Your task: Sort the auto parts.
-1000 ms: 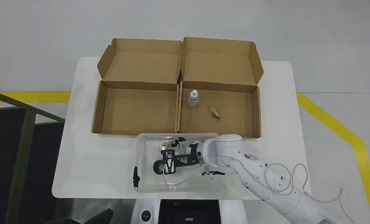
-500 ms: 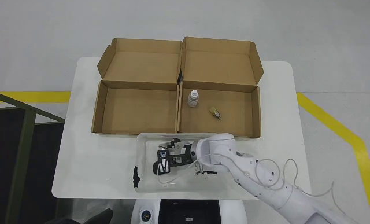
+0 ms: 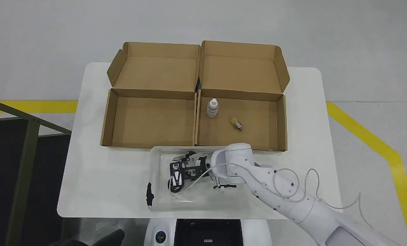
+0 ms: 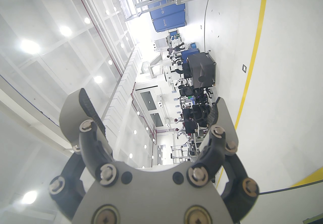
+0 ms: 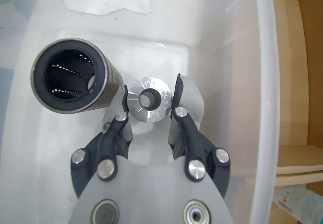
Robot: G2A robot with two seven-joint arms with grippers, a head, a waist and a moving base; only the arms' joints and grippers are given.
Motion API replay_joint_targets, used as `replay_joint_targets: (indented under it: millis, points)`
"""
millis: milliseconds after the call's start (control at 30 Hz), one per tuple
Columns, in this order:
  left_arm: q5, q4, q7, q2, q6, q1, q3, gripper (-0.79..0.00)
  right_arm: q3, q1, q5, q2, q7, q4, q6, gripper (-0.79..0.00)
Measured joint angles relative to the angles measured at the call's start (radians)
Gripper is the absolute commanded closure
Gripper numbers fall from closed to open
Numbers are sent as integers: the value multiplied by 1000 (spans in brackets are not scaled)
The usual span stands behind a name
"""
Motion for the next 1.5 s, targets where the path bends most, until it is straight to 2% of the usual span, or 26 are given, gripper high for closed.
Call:
replay_joint_targets:
  millis: [67,167,500,933,1500]
  points:
    - [0,0,0,0,0,0,0,-785,-1,1,4,-3,-5,7,-4,-203]
    - [0,0,0,0,0,0,0,-785,0,1,6,-6,-15,15,-8,0]
    - [0,0,0,0,0,0,0,-785,17,-9,-5,-8,-74,3,-11,0]
    - [0,0,0,0,0,0,0,-785,113,-75,4,21,-106,-192,-29,0]
    - [0,0,0,0,0,0,0,-785,257,-137,-45,47,-233,-330,56,0]
